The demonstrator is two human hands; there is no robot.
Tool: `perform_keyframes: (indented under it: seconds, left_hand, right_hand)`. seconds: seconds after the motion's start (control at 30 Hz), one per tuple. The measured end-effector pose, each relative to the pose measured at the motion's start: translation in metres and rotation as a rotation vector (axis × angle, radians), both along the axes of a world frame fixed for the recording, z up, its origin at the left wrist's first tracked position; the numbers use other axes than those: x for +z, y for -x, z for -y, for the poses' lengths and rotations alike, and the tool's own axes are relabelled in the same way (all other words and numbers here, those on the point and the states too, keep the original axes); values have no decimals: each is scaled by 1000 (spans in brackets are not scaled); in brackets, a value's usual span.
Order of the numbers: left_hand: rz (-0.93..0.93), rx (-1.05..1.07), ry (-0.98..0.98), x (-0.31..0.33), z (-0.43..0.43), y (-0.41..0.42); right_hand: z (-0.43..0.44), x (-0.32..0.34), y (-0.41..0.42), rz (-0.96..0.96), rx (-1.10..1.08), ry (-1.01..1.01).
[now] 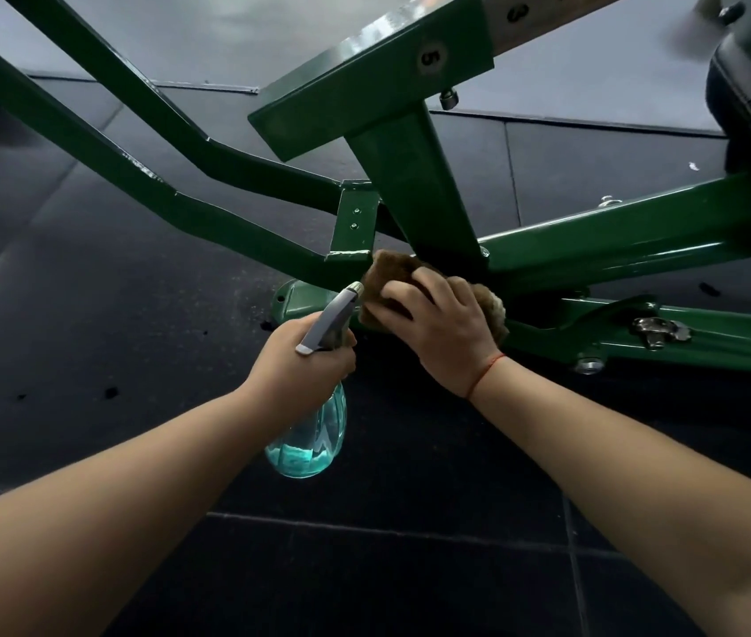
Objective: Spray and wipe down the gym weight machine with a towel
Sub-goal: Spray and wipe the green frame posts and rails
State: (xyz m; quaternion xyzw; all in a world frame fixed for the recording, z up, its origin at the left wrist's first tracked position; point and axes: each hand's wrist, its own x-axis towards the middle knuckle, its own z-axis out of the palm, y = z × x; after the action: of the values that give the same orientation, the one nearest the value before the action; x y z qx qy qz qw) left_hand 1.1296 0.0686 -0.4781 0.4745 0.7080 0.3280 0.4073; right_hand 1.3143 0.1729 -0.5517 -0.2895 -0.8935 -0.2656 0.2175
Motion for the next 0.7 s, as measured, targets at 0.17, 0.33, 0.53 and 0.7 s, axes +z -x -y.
perform_keyframes:
  seconds: [0.17,0.33,0.53,0.7]
  left_hand:
    - [16,-5,10,-1,-10,-16]
    - [49,-45,4,-2,-17,-42]
    - [93,-126,50,-6,-19,-71]
    - [91,-248,65,-5,-23,-87]
  right_hand:
    - [-3,-22,-67,21,-67,49]
    - [2,-37,-143,198,-252,105]
    - [14,-34,-158,302,-442,274]
    - [42,-33,-152,-94,-632,681]
